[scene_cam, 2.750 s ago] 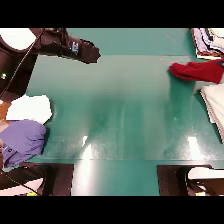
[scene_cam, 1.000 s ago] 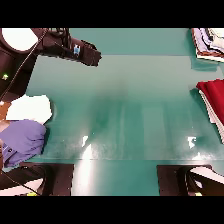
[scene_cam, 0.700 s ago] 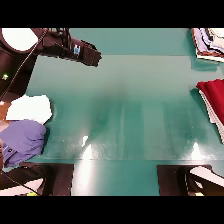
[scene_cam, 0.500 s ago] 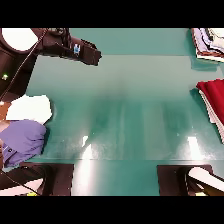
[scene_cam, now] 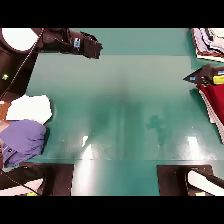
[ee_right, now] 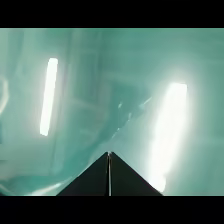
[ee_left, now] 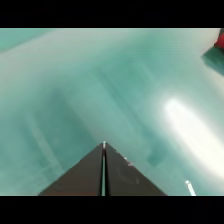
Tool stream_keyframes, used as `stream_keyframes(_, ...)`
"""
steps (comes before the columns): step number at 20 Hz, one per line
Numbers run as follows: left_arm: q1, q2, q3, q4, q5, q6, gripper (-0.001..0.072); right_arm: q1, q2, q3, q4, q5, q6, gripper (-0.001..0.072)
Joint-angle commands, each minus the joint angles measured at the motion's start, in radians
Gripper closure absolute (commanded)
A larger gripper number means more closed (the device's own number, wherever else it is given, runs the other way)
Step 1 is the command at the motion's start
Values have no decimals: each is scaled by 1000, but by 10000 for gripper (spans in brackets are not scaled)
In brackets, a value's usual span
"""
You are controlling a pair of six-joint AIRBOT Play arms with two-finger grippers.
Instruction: Fold the shirts.
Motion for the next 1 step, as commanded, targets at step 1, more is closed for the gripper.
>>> stream_keyframes(1,0,1,0,0,18,0,677,68,1,0,5,-6,-4,692)
